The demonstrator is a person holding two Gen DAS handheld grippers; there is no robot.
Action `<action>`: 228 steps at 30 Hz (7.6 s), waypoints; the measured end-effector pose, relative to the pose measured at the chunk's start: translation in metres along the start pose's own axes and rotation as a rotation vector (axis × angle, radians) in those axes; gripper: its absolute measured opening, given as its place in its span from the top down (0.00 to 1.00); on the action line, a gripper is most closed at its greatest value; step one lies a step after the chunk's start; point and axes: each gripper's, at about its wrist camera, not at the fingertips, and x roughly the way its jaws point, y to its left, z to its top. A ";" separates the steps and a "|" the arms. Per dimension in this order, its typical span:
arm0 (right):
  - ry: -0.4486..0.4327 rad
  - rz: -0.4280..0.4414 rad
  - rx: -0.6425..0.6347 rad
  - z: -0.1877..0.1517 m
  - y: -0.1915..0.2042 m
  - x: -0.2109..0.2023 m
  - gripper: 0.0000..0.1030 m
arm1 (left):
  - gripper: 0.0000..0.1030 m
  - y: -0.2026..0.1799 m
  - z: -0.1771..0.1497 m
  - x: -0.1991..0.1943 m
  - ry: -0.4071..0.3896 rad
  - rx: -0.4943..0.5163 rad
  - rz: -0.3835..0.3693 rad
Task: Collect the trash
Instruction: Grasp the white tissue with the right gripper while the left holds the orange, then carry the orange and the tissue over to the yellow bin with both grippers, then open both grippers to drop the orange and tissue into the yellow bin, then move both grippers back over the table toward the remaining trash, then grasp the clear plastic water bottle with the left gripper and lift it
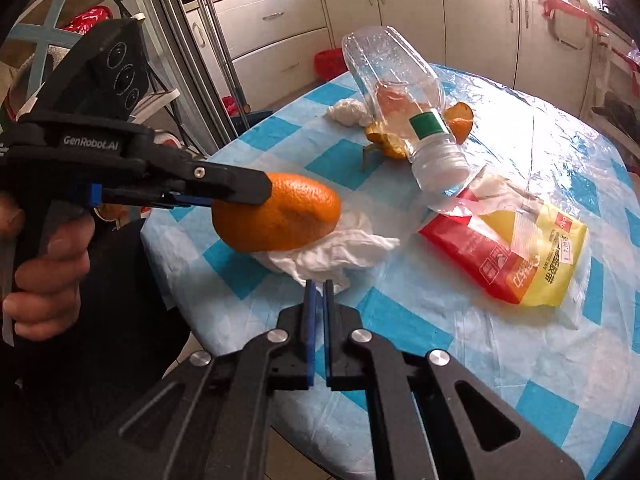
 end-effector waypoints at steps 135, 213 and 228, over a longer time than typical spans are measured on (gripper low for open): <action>0.202 -0.750 0.822 -0.178 -0.348 -0.195 0.33 | 0.57 -0.368 -0.145 0.336 0.415 0.587 -0.007; -0.278 -0.499 0.287 -0.027 -0.125 -0.135 0.17 | 0.11 -0.102 -0.038 -0.037 -0.387 -0.001 0.298; -0.157 -0.364 0.450 -0.008 -0.149 -0.076 0.17 | 0.11 -0.043 0.054 0.023 -0.320 -0.223 0.168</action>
